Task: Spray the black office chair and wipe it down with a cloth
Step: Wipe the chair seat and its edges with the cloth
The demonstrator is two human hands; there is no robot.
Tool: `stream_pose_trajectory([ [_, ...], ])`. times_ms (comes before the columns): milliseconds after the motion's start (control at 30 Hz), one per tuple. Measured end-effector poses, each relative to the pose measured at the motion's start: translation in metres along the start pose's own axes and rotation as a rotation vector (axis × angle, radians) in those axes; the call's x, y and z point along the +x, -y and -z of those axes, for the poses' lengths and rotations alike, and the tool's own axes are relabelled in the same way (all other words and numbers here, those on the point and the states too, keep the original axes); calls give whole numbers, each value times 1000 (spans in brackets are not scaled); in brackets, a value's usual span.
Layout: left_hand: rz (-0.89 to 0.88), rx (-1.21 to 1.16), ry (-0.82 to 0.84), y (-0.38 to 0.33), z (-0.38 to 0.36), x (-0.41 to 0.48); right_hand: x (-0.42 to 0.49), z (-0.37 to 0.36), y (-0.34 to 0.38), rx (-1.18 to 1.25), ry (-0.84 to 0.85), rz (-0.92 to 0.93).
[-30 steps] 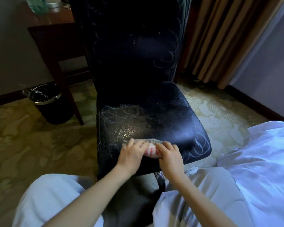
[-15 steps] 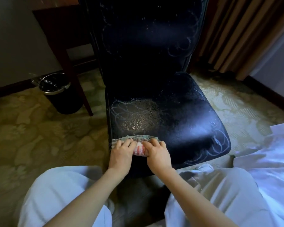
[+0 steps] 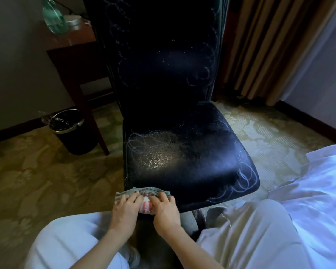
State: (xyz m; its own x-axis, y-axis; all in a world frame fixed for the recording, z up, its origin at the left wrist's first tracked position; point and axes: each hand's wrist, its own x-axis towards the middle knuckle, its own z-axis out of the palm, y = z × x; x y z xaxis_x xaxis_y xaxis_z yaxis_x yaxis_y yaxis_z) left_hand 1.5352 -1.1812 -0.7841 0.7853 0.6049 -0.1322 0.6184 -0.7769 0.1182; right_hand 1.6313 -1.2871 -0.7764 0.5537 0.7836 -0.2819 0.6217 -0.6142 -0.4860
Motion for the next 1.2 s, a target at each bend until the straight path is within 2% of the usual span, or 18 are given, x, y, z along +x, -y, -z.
stream_pose_trajectory([
  [100, 27, -7, 43, 2, 18, -9, -3, 5, 9, 7, 83, 38],
  [167, -2, -3, -30, 0, 28, -5, -2, 23, 5, 11, 78, 79],
  [267, -81, -45, -65, -21, 54, 13, 6, 59, -16, 44, -117, 164],
  [333, -174, 6, -128, -49, 66, 41, 15, 89, -44, 37, -252, 166],
  [467, -364, 28, -226, -140, 88, 106, 30, 156, -118, 28, -421, 74],
  [600, -445, 36, -245, -230, 73, 170, 50, 193, -204, 35, -498, -59],
  [767, -460, 58, -145, -283, 31, 217, 77, 196, -268, 63, -421, -100],
  [833, -443, 21, -167, -283, 18, 220, 84, 192, -278, 14, -394, -65],
  [1000, -606, -14, -194, -266, 6, 235, 97, 197, -286, -15, -312, -40],
  [1200, -603, -53, -65, -259, 6, 237, 97, 200, -281, 24, -132, -132],
])
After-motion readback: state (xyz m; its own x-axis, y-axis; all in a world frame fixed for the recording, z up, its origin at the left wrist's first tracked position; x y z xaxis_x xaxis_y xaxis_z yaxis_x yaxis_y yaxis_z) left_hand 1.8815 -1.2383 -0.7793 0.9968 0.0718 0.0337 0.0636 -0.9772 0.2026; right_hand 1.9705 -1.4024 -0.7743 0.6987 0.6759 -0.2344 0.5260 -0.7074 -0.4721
